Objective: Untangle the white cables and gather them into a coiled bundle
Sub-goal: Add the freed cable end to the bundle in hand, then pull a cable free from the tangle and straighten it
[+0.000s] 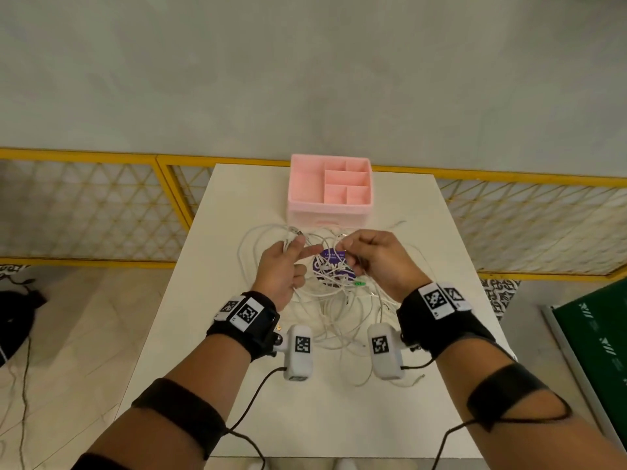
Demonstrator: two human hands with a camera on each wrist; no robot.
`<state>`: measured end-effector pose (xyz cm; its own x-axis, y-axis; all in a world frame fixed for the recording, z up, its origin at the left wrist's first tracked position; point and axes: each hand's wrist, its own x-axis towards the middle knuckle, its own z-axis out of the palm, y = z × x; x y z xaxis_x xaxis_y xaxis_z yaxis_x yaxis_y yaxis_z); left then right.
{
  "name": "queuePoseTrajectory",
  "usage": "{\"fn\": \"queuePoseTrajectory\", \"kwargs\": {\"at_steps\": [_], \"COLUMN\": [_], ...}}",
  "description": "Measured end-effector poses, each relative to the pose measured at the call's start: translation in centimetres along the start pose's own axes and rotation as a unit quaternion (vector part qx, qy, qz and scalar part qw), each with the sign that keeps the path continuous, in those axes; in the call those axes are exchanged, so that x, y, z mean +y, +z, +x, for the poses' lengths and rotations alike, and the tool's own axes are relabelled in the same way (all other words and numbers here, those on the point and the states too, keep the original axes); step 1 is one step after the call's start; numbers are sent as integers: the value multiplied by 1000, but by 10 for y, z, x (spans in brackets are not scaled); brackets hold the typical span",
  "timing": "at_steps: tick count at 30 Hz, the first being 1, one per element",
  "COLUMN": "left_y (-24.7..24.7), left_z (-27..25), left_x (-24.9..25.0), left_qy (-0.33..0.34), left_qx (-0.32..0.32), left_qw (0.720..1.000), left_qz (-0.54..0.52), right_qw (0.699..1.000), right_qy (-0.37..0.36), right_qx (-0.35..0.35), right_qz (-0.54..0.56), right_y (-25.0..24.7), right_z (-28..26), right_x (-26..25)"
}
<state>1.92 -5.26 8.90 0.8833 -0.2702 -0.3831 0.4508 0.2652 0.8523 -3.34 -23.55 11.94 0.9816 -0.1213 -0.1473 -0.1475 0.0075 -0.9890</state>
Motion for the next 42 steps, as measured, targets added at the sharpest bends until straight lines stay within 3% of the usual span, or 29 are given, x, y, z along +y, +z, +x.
{"fn": "queuePoseTrajectory", "kwargs": {"at_steps": [5,8,11,14,19,23,27,32,37,39,40,41,42], "left_y": [8,9,10,8,6,0,-11,-17,-23,-23,-23,-21,-19], "left_z": [-10,-11,-15,-20,-35,-42,-40,-34,-30,-32,-33,-36,-38], "left_x": [4,-3,-9,-13,-23,-34,-48,-52,-39,-31,-28,-24,-21], "left_qy": [1,28,43,51,41,36,14,17,21,2,-8,-17,-23], "left_qx": [-26,-28,-23,-51,-109,-84,-60,-18,14,22,18,9,-3], "left_qw": [999,996,993,989,978,982,980,984,997,999,1000,1000,999], "left_qz": [47,80,108,129,175,165,187,176,79,25,0,-22,-38], "right_qw": [995,991,989,976,959,964,933,943,853,822,815,809,788], "right_qy": [50,91,143,196,231,209,143,76,116,166,211,277,346], "right_qx": [-71,-77,-45,-81,-70,22,162,278,466,516,533,512,454], "right_qz": [-44,-62,-16,45,148,166,287,169,203,174,84,-73,-230], "right_y": [10,10,10,17,21,12,-23,-104,-208,-240,-249,-259,-262], "right_z": [-12,-11,-8,-5,1,3,9,-6,-43,-60,-67,-74,-83], "right_x": [18,23,22,19,17,14,7,14,33,45,49,57,63]}}
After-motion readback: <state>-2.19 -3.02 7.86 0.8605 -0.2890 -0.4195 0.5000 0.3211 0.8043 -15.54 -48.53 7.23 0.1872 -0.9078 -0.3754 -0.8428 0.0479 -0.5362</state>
